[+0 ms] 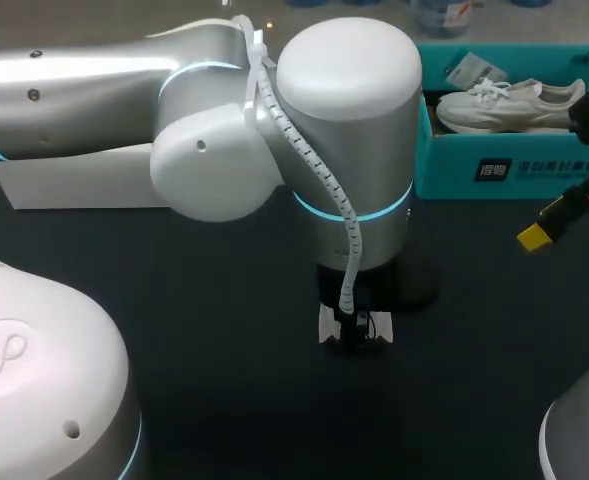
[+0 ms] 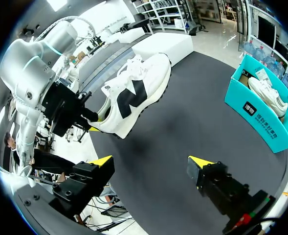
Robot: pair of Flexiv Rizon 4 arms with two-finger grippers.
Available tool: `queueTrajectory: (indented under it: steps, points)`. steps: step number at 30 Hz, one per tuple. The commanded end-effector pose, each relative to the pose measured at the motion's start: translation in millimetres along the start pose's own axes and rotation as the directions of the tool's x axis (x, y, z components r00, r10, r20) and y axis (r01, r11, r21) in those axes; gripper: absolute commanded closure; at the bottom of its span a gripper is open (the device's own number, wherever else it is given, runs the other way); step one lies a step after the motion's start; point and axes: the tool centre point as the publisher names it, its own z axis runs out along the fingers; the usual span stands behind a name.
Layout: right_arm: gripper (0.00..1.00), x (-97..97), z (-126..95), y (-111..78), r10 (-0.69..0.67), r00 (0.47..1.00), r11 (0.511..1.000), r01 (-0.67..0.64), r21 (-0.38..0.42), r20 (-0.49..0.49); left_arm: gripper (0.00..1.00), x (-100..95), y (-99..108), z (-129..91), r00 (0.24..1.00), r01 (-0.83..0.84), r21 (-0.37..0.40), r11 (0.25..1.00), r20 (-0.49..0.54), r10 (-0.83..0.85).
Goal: Take the shoe out of the shoebox, open the shoe tongue, remove and reinsert the insole, then place the shoe into the shoebox
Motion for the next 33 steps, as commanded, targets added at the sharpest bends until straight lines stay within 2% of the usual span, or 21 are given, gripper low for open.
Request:
queueTrajectory:
  steps: [1, 2, 3, 5, 6, 12, 16, 23, 28, 33]
  points:
    - [0.0, -1.1, 1, 1.6, 0.001, 1.0, 1.0, -0.001, 0.004, 0.0, 1.0, -26.9, 18, -2, 0.999, 0.01, -0.005, 1.0, -0.038, -0.01]
    - [0.0, -1.1, 1, 1.6, 0.001, 1.0, 1.0, -0.001, 0.004, 0.0, 1.0, -35.2, 24, -2, 0.998, 0.007, -0.004, 1.0, -0.059, -0.007]
    - [0.0, -1.1, 1, 1.6, 0.001, 1.0, 1.0, -0.001, 0.004, 0.0, 1.0, -47.9, 33, -1, 0.988, -0.049, 0.017, 0.999, -0.147, 0.051]
    - [0.0, -1.1, 1, 1.6, 0.001, 1.0, 1.0, -0.001, 0.004, 0.0, 1.0, -66.5, 46, -1, 0.987, -0.045, 0.0, 0.999, -0.157, 0.045]
    - [0.0, -1.1, 1, 1.6, 0.001, 1.0, 1.0, -0.001, 0.004, 0.0, 1.0, -76.0, 55, -2, 0.972, -0.08, 0.024, 0.996, -0.219, 0.084]
    - [0.0, -1.1, 1, 1.6, 0.001, 1.0, 1.0, -0.001, 0.004, 0.0, 1.0, -126.1, 106, -18, 0.981, -0.004, -0.02, 1.0, -0.196, 0.0]
    - [0.0, -1.1, 1, 1.6, 0.001, 1.0, 1.0, -0.001, 0.004, 0.0, 1.0, -148.2, 136, -35, 0.985, 0.081, -0.031, 0.996, -0.149, -0.085]
    - [0.0, -1.1, 1, 1.6, 0.001, 1.0, 1.0, -0.001, 0.004, 0.0, 1.0, -173.8, 167, -47, 0.978, 0.159, -0.066, 0.985, -0.123, -0.167]
    - [0.0, -1.1, 1, 1.6, 0.001, 1.0, 1.0, -0.001, 0.004, 0.0, 1.0, -176.0, 175, -48, 0.975, 0.178, -0.063, 0.982, -0.126, -0.184]
    - [0.0, -1.1, 1, 1.6, 0.001, 1.0, 1.0, -0.001, 0.004, 0.0, 1.0, -173.0, 174, -46, 0.976, 0.167, -0.064, 0.984, -0.128, -0.174]
